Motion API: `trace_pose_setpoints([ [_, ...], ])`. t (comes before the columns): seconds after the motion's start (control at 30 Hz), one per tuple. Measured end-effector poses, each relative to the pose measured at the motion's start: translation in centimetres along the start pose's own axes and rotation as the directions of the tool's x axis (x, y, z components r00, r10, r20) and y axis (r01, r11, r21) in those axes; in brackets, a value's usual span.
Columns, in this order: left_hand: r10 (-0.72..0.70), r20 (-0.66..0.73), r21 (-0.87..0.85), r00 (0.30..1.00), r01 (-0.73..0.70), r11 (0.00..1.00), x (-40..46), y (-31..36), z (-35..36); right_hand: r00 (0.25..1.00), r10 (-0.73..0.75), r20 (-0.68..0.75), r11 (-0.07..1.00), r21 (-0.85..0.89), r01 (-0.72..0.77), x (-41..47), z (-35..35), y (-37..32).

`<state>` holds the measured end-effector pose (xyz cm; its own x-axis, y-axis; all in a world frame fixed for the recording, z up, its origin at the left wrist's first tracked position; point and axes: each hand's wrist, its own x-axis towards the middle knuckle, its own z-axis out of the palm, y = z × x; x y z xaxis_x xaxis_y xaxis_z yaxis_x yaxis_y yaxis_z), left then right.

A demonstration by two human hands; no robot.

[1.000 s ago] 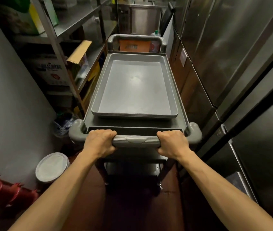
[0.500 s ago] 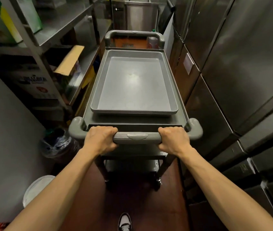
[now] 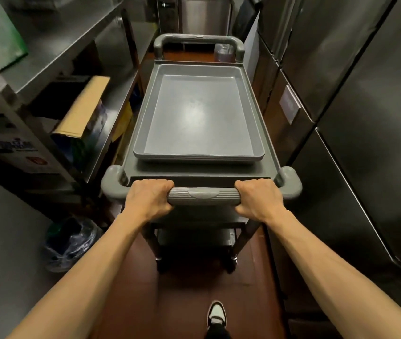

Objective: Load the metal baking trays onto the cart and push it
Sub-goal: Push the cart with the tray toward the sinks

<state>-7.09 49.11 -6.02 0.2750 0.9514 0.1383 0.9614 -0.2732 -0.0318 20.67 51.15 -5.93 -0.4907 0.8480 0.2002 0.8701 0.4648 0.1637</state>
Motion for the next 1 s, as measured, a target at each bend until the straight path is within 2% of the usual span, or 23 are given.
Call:
trace_pose_setpoints([
  [0.37,-0.06,0.004,-0.024,0.998,0.06,0.998,16.1,-3.7,2.0,0.999,-0.018,-0.033,0.999,0.031,0.019,14.4,4.3,8.5],
  [1.0,0.001,-0.009,-0.029,1.0,-0.001,1.0,42.5,-13.2,6.2,0.998,0.048,0.051,0.999,0.014,-0.048,38.7,11.2,20.2],
])
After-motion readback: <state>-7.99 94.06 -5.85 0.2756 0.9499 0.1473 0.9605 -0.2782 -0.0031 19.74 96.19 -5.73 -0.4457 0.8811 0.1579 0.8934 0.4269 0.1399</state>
